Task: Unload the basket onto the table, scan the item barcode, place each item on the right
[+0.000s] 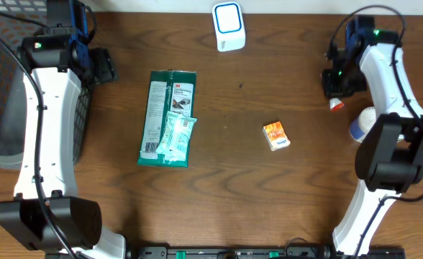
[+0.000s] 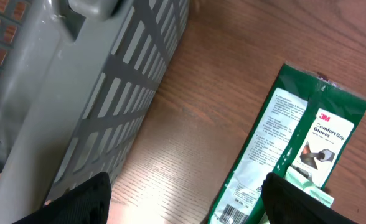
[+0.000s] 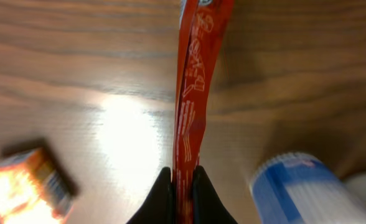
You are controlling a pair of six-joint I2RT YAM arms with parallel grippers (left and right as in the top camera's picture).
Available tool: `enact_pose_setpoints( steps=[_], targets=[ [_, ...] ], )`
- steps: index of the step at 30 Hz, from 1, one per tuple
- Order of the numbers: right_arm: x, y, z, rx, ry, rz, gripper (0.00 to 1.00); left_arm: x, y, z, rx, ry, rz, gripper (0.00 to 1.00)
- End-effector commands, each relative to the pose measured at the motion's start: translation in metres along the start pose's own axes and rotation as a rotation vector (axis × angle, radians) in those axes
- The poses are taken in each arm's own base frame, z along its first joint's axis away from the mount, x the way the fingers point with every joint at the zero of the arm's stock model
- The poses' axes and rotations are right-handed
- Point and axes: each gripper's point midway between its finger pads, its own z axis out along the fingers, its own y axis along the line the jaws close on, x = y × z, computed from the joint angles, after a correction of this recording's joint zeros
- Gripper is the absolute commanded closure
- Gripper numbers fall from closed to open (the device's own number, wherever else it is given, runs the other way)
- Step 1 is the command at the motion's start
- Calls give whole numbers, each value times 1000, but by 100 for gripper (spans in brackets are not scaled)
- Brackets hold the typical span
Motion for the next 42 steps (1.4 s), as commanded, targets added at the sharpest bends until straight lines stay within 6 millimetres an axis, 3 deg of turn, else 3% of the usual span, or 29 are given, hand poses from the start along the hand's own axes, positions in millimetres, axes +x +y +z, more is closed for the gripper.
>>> enact_pose_setpoints(
  steps=[1,2,3,5,12,16,22,24,26,28,31,33,36,38,42],
  targets=[
    [6,-6,14,32,20,19,87,1,8,6,-35,12,12,22],
    [6,-7,16,37,16,19,77,1,8,6,-35,12,12,22],
    [4,-7,16,40,11,19,62,1,8,6,-35,12,12,22],
    [-1,-8,15,42,-9,19,1,1,8,6,-35,12,12,22],
    [-15,-9,5,48,-62,18,1,1,8,6,-35,12,12,22],
    [-26,-5,-29,36,-100,14,1,1,8,6,-35,12,12,22],
    [-25,13,-96,30,-140,-17,1,1,8,6,-35,12,12,22],
    [-19,28,-109,-37,-138,-23,1,1,8,6,-35,12,12,22],
    [-10,63,-115,-226,-118,-37,1,1,8,6,-35,12,12,22],
    [-3,91,-120,-369,-91,-48,11,1,8,6,-35,12,12,22],
    [13,113,-113,-419,-18,-71,28,1,8,6,-35,12,12,22],
    [23,125,-105,-393,30,-103,30,1,8,6,-35,12,12,22],
    [35,137,-90,-298,83,-170,28,1,8,6,-35,12,12,22],
    [39,134,-77,-171,106,-164,23,1,8,6,-35,12,12,22],
    [23,132,-75,-99,36,-108,21,1,8,6,-35,12,12,22]
  ],
)
